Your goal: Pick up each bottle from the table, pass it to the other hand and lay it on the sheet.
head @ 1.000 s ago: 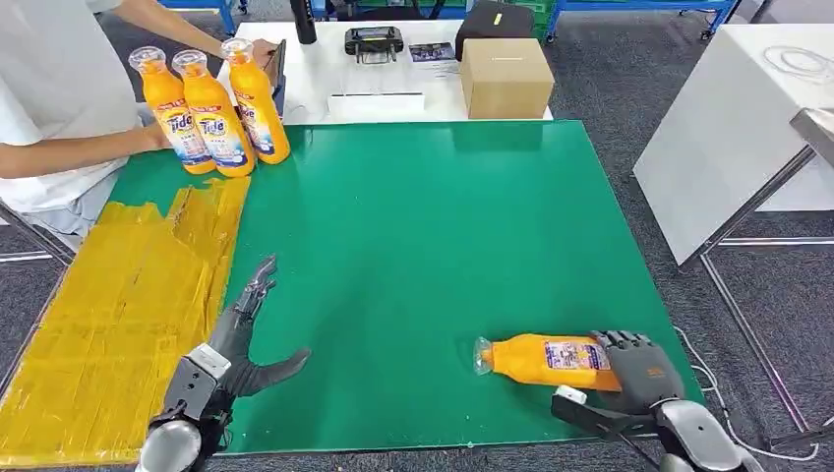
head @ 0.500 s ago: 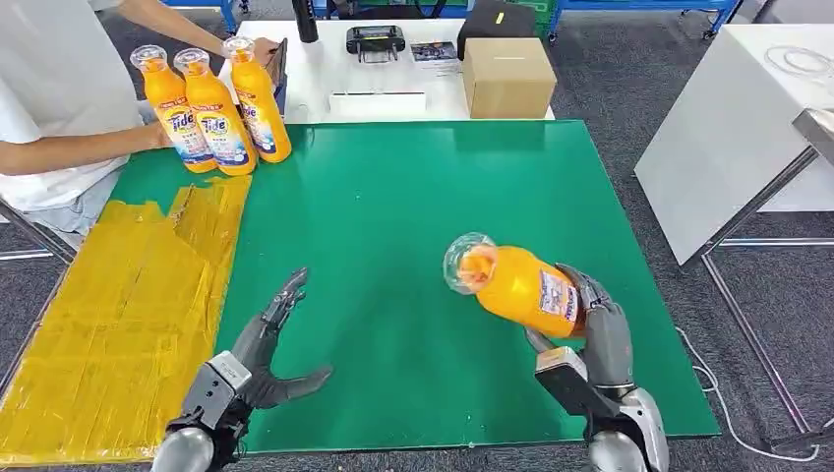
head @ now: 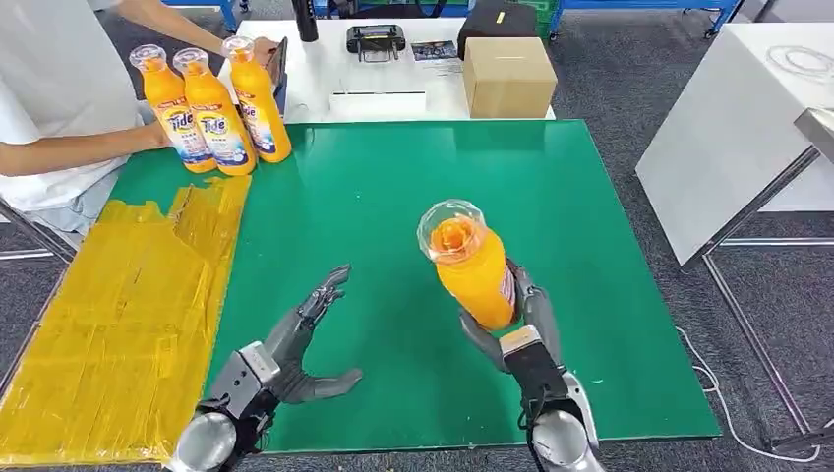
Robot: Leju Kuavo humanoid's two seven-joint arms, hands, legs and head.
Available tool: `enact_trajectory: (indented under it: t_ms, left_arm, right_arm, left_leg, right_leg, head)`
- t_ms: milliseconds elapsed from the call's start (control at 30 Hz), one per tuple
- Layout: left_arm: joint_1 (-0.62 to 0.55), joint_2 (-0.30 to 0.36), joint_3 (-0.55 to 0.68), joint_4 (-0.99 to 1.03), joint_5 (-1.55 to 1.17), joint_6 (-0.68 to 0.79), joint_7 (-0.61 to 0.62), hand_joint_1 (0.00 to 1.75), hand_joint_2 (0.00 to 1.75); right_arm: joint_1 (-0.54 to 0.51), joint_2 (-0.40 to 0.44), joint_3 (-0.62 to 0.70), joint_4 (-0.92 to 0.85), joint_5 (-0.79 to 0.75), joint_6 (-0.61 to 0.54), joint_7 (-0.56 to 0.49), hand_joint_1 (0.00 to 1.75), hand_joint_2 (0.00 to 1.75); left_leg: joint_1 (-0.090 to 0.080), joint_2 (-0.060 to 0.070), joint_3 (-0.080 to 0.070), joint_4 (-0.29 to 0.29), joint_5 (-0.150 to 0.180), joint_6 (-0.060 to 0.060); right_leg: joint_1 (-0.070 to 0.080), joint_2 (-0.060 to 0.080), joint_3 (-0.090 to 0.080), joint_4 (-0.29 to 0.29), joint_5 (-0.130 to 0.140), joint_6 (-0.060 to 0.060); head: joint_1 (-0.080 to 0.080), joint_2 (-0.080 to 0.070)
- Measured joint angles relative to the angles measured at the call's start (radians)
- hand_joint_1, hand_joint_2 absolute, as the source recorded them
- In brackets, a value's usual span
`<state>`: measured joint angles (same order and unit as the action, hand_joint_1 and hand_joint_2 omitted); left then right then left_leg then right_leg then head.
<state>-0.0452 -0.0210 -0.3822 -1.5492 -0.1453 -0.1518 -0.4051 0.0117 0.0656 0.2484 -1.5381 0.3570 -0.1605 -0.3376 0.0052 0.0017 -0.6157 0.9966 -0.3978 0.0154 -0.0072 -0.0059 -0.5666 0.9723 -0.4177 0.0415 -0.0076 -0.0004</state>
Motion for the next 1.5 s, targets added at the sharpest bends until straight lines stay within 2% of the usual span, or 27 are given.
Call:
enact_trajectory:
  t_ms: [200,467,633,667,700,1433,1467,1500]
  left_arm:
    - [-0.041,0.0,-0.013,0.015,0.053,-0.024,0.002,0.0,1.75]
    - [-0.07,0.0,-0.02,0.034,0.084,-0.035,0.006,0.0,1.75]
    - [-0.076,0.0,-0.025,0.047,0.098,-0.038,0.006,0.0,1.75]
    - [-0.077,0.0,-0.027,0.05,0.101,-0.038,0.006,0.49,1.75]
    - [-0.078,0.0,-0.029,0.053,0.105,-0.039,0.006,1.75,1.75]
    - [-0.082,-0.001,-0.031,0.084,0.141,-0.032,0.0,1.75,1.75]
    - [-0.082,-0.001,-0.031,0.084,0.143,-0.032,0.0,1.75,1.75]
    - [-0.082,-0.001,-0.032,0.086,0.146,-0.031,0.0,1.75,1.75]
  right_arm:
    - [-0.057,0.06,0.116,0.168,-0.009,0.097,0.012,1.75,1.75]
    - [-0.11,0.112,0.273,0.36,-0.013,0.125,0.008,1.75,1.75]
    - [-0.137,0.114,0.312,0.417,-0.022,0.129,0.002,1.75,1.75]
    - [-0.14,0.115,0.316,0.425,-0.023,0.129,0.001,1.75,1.75]
    - [-0.145,0.116,0.322,0.433,-0.026,0.129,0.001,1.75,1.75]
    - [-0.165,0.118,0.358,0.486,-0.045,0.114,-0.002,1.75,1.75]
    - [-0.166,0.118,0.358,0.486,-0.046,0.113,-0.002,1.22,1.75]
    - [-0.166,0.118,0.358,0.487,-0.047,0.111,-0.002,0.0,1.75]
  left_leg:
    - [0.0,0.0,-0.001,0.0,0.0,0.0]
    - [0.0,0.0,-0.001,0.0,0.001,-0.001]
    - [0.0,0.0,-0.001,0.0,0.001,-0.001]
    - [0.0,0.0,-0.001,0.0,0.001,-0.001]
    - [0.0,0.0,-0.001,0.0,0.001,-0.001]
    - [0.0,0.0,-0.002,0.0,0.001,-0.001]
    - [0.0,0.0,-0.002,0.0,0.001,-0.001]
    - [0.0,0.0,-0.002,0.0,0.001,-0.001]
  right_leg:
    - [0.0,0.0,-0.001,0.0,0.0,0.0]
    - [0.0,0.0,-0.002,0.0,0.0,0.0]
    - [0.0,0.0,-0.002,0.0,0.0,0.0]
    - [0.0,0.0,-0.003,0.0,0.0,0.0]
    - [0.0,0.0,-0.002,0.0,0.0,0.0]
    - [0.0,0.0,-0.003,0.0,0.0,0.0]
    - [0.0,0.0,-0.003,0.0,0.0,0.0]
    - [0.0,0.0,-0.003,0.0,0.0,0.0]
  head:
    - [0.0,0.0]
    - [0.0,0.0]
    - [0.0,0.0]
    - [0.0,0.0]
    - [0.0,0.0]
    - [0.0,0.0]
    - [0.0,0.0]
    - [0.0,0.0]
